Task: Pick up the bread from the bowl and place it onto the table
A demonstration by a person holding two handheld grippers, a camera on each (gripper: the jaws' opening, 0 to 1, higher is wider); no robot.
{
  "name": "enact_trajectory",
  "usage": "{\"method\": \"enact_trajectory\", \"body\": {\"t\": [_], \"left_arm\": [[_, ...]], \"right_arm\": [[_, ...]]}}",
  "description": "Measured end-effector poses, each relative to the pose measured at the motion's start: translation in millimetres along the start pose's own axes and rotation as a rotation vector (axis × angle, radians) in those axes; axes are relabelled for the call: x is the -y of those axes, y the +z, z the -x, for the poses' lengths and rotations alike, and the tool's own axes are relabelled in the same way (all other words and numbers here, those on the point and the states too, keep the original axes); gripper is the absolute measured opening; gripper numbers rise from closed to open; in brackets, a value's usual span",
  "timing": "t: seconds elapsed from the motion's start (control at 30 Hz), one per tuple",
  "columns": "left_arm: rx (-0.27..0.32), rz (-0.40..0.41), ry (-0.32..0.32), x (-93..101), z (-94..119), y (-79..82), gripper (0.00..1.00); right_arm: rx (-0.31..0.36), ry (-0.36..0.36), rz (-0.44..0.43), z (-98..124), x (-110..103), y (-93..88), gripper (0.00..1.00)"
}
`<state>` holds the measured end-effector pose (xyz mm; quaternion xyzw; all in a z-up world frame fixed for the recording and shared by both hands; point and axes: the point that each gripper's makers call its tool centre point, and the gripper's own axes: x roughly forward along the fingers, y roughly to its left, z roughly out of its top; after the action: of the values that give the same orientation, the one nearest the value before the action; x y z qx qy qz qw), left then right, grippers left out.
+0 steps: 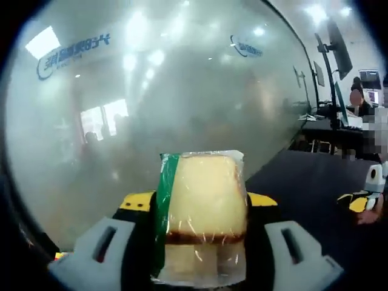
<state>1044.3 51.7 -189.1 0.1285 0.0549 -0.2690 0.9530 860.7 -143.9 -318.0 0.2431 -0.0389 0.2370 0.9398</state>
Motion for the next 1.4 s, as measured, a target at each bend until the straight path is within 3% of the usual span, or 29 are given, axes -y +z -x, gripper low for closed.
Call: {"method": "enact_trajectory", "body": {"t": [0.2, 0.4, 0.47, 0.5, 0.53, 0.63, 0.8, 0.93, 1.0, 1.1, 1.23, 1.4], "left_arm": [[0.029, -0.012, -0.086, 43.8, -16, 14.2, 0.48], [0.047, -0.029, -0.192, 110.8, -37, 21.3, 0.48], [0.047, -0.038, -0.238, 138.3, -35, 17.5, 0.48], [0.048, -0.039, -0.245, 142.8, -35, 17.0, 0.48], [0.040, -0.034, -0.271, 161.6, -36, 13.7, 0.48], [0.040, -0.027, -0.307, 193.5, -44, 9.6, 0.48], [0.005, -0.014, -0.396, 256.8, -61, -8.8, 0.49], [-0.034, -0.012, -0.429, 295.4, -75, -29.0, 0.49], [-0.066, -0.007, -0.444, 307.6, -85, -42.7, 0.49], [-0.100, -0.005, -0.453, 319.1, -83, -65.1, 0.49], [-0.151, -0.018, -0.457, 320.5, -87, -90.6, 0.49], [-0.169, -0.026, -0.452, 316.2, -90, -95.6, 0.49]], "right_arm": [[0.096, 0.080, 0.104, 9, -29, 30.7, 0.27], [0.190, 0.121, 0.148, 24, -43, 64.1, 0.27], [0.235, 0.113, 0.169, 32, -42, 79.4, 0.27], [0.245, 0.109, 0.175, 33, -41, 82.9, 0.27], [0.311, 0.071, 0.205, 43, -32, 104.8, 0.27], [0.428, 0.006, 0.200, 67, -13, 141.9, 0.25], [0.468, -0.018, 0.192, 80, -2, 154.1, 0.25], [0.485, -0.026, 0.181, 83, 0, 157.9, 0.25], [0.488, -0.032, 0.161, 83, 6, 159.2, 0.25], [0.477, -0.056, 0.150, 82, 15, 155.9, 0.25], [0.483, -0.060, 0.126, 83, 17, 158.3, 0.25], [0.475, -0.060, 0.076, 80, 23, 155.5, 0.25]]}}
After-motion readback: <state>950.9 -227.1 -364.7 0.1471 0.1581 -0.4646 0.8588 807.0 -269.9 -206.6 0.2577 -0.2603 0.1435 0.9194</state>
